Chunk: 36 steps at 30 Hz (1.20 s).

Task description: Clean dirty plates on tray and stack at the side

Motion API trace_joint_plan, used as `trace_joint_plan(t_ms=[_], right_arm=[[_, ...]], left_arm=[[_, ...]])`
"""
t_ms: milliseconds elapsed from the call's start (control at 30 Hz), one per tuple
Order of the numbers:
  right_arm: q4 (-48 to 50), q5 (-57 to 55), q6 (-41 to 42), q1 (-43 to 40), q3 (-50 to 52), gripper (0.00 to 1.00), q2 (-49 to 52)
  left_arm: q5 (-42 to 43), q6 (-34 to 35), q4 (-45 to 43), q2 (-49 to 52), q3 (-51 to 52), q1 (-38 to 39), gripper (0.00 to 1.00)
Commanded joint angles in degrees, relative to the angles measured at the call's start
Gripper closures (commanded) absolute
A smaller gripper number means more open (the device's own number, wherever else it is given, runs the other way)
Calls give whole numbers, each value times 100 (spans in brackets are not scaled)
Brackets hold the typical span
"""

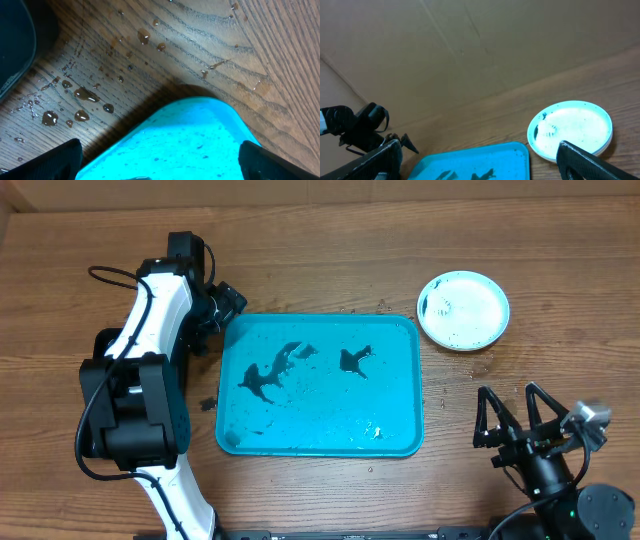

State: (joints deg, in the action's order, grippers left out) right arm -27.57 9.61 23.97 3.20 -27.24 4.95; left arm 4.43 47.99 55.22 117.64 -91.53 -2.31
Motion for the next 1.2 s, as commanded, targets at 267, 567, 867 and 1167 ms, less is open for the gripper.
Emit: trace_joint_plan(t_ms=[267,567,867,1167], right_arm=[[946,-120,-22,48,1040,0,-479],[1650,-125,-22,48,1556,0,-479],[2120,-210,-22,48,1847,0,-479],[2957,-210,-22,48,2291,0,-479]], left_arm=[[-57,-42,-2,-120,31,-28,0],[-57,-42,-2,-120,31,-28,0],[-57,-42,-2,-120,31,-31,0],[-57,-44,-2,-120,31,-28,0]])
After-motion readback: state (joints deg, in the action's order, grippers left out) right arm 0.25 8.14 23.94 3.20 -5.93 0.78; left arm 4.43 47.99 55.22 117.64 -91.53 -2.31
